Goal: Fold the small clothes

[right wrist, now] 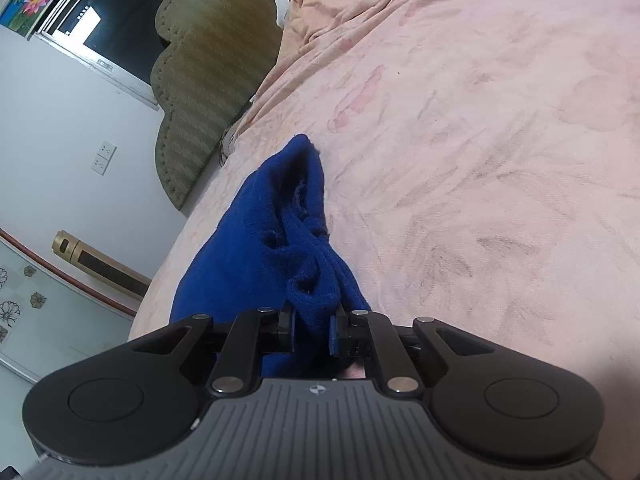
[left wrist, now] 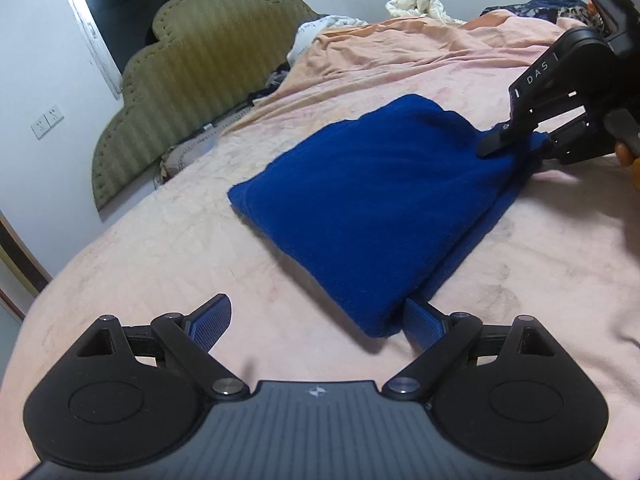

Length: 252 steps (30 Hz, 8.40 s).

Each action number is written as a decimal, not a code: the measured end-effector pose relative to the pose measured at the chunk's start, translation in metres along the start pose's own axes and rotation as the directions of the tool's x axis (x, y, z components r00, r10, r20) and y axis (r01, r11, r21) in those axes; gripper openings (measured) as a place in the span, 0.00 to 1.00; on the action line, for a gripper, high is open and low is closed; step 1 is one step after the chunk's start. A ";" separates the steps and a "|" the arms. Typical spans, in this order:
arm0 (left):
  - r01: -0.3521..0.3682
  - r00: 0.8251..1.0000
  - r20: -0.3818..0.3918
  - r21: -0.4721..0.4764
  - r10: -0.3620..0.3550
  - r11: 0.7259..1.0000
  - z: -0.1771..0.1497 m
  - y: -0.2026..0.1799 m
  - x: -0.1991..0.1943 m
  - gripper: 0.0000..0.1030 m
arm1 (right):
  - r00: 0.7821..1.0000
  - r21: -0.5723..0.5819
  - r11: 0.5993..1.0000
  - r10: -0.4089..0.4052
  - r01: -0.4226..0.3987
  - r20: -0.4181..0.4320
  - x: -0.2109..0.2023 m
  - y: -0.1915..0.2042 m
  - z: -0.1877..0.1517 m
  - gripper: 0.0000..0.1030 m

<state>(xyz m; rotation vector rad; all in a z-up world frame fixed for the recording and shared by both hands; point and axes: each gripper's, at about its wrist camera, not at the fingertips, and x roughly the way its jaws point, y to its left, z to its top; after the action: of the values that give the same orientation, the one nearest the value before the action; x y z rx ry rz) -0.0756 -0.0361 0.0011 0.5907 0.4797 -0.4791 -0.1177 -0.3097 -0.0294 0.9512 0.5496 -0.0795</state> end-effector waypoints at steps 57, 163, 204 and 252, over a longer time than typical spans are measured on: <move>0.374 0.861 0.121 -0.810 -0.495 0.452 0.043 0.154 0.194 0.90 | 0.959 -0.308 0.935 0.089 -0.174 -0.271 0.133 0.040 0.113 0.66; -0.143 0.976 -0.214 -0.457 0.047 0.878 0.021 0.022 0.035 0.75 | 0.894 -0.662 0.611 -0.381 0.434 0.235 0.015 0.066 -0.021 0.85; -0.131 0.964 -0.265 -0.498 -0.007 0.857 0.000 0.010 0.005 0.82 | 0.988 -0.617 0.779 -0.156 0.115 -0.013 -0.049 0.083 -0.055 0.99; -0.144 0.962 -0.275 -0.476 0.009 0.867 0.002 0.006 0.004 0.82 | 0.974 -0.719 0.666 -0.214 0.198 0.070 -0.043 0.083 -0.066 1.00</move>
<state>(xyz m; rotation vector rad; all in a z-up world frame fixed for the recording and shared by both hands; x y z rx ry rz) -0.0683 -0.0347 0.0027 0.1736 0.8011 -0.1825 -0.1572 -0.2157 0.0236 0.0996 0.6368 -0.0477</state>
